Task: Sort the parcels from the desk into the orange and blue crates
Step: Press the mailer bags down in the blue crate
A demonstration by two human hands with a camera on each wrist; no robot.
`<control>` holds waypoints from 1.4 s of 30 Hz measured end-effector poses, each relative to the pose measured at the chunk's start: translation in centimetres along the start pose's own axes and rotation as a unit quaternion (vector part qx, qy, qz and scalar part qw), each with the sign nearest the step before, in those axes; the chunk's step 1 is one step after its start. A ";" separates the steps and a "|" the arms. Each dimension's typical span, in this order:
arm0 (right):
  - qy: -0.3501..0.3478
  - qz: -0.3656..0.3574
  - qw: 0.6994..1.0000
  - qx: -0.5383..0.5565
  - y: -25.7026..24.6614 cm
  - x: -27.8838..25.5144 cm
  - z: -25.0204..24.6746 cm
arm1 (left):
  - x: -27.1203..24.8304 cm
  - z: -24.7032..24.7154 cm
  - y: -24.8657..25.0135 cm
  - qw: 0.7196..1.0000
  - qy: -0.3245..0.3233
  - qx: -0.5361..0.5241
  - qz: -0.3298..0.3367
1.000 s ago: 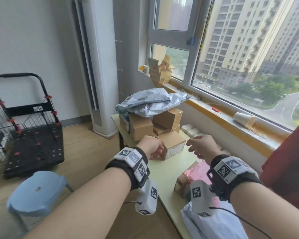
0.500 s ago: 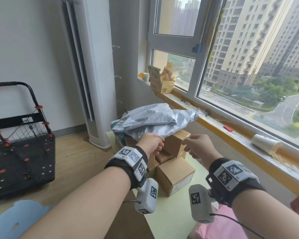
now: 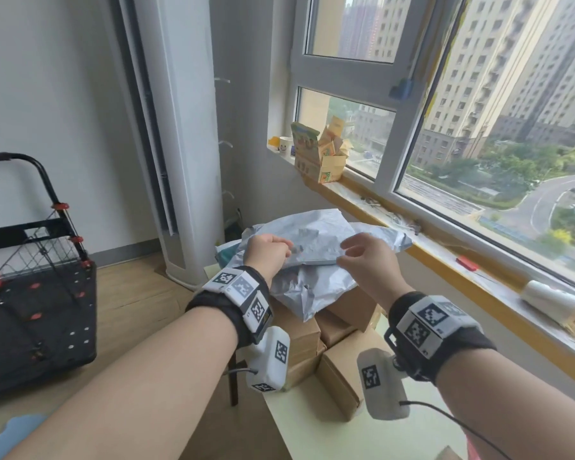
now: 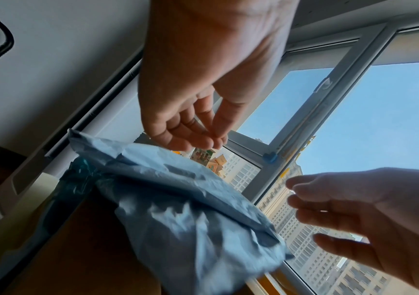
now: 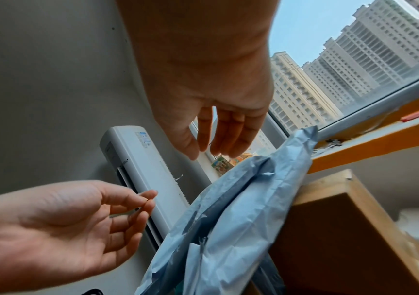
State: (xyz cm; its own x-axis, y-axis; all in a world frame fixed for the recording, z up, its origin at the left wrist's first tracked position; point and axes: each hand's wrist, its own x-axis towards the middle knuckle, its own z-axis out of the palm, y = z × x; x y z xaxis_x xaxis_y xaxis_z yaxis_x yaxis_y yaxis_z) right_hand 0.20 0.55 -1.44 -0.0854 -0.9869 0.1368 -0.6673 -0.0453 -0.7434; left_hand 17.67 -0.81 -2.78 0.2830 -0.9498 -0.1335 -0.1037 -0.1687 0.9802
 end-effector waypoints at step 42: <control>-0.124 -0.106 0.907 -0.389 -3.8 7.8 10.0 | 16.5 -3.3 -1.2 0.991 -0.118 0.066 0.019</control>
State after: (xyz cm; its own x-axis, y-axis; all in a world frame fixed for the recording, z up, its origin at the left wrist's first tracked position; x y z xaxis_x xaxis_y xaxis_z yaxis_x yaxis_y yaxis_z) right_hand 9.41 -8.50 -4.11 0.2107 -0.9776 -0.0011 -0.9774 -0.2106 -0.0174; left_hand 25.60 -15.38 -5.69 0.0467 -0.9888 -0.1420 -0.2380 -0.1491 0.9597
